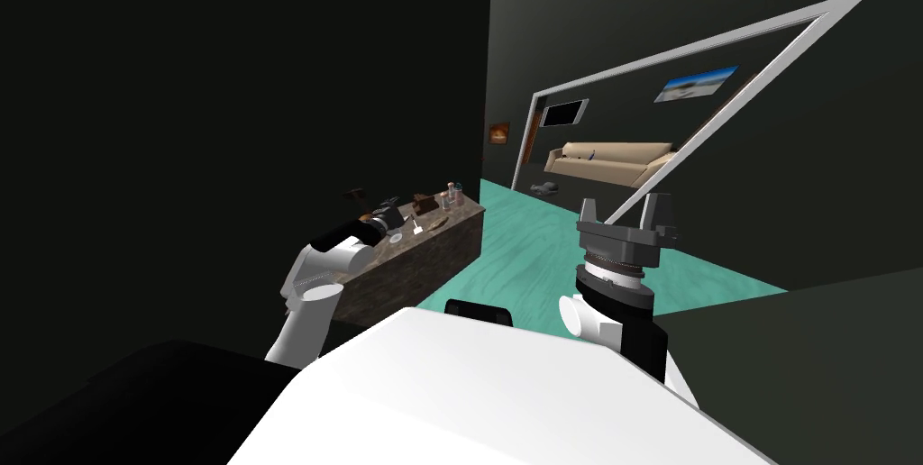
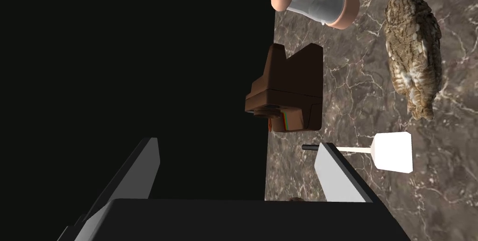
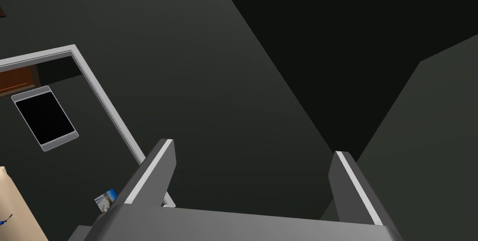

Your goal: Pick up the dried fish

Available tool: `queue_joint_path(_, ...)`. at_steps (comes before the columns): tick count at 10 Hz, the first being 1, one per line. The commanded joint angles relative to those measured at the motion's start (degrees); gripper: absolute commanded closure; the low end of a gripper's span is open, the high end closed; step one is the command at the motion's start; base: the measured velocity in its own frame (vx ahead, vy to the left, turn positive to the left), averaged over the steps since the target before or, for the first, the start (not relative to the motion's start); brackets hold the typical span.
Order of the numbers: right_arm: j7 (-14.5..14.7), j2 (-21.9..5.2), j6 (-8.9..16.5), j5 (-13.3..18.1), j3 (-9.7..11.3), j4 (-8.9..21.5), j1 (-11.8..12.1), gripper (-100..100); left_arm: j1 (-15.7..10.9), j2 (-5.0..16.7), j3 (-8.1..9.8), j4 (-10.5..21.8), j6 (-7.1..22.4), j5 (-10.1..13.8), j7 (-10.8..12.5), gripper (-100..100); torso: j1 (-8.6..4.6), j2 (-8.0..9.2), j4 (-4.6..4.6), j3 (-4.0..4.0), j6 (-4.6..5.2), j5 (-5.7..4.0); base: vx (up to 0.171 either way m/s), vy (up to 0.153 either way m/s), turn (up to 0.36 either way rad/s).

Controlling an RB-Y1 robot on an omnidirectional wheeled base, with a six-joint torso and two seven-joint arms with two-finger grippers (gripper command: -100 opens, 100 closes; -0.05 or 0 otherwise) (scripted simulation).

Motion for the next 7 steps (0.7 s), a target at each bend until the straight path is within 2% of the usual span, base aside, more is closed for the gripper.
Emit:
queue_joint_path(1, 0.00, 0.00, 0.00, 0.00, 0.00, 0.00, 0.00, 0, -0.46, 0.38, 0.40, 0.11, 2.86, 0.56, 1.21, -100, 0.00, 0.00, 0.00, 0.00, 0.00, 0.00, 0.027, -0.038, -0.039)
queue_joint_path(2, 0.00, 0.00, 0.00, 0.00, 0.00, 0.00, 0.00, 0, -0.46, 0.38, 0.40, 0.11, 3.34, 0.56, 1.21, -100, 0.02, 0.02, 0.00, 0.00, -0.02, 0.00, 0.008, -0.016, 0.006)
queue_joint_path(3, 0.00, 0.00, 0.00, 0.00, 0.00, 0.00, 0.00, 0, -1.20, 1.18, 1.29, 0.31, 5.56, 1.81, 3.29, -100, 0.09, 0.07, 0.01, 0.04, -0.02, 0.02, 0.021, -0.024, -0.077)
queue_joint_path(4, 0.00, 0.00, 0.00, 0.00, 0.00, 0.00, 0.00, 0, -1.20, 1.18, 1.29, 0.31, 6.97, 1.81, 3.29, -100, 0.08, 0.05, 0.01, 0.03, 0.00, 0.02, 0.027, -0.022, -0.063)
queue_joint_path(5, 0.00, 0.00, 0.00, 0.00, 0.00, 0.00, 0.00, 0, -1.88, 1.90, 2.11, 0.59, 8.73, 3.04, 5.36, -100, 0.08, 0.03, 0.00, 0.02, -0.02, 0.02, 0.047, -0.038, -0.120)
queue_joint_path(6, 0.00, 0.00, 0.00, 0.00, 0.00, 0.00, 0.00, 0, -1.88, 1.90, 2.11, 0.59, 10.39, 3.04, 5.36, -100, 0.03, -0.04, -0.01, -0.02, 0.01, 0.01, 0.037, -0.028, -0.042)
queue_joint_path(7, 0.00, 0.00, 0.00, 0.00, 0.00, 0.00, 0.00, 0, -2.49, 2.54, 2.84, 0.95, 12.00, 4.22, 7.41, -100, 0.06, -0.02, -0.01, -0.02, -0.02, 0.01, 0.047, -0.032, -0.094)
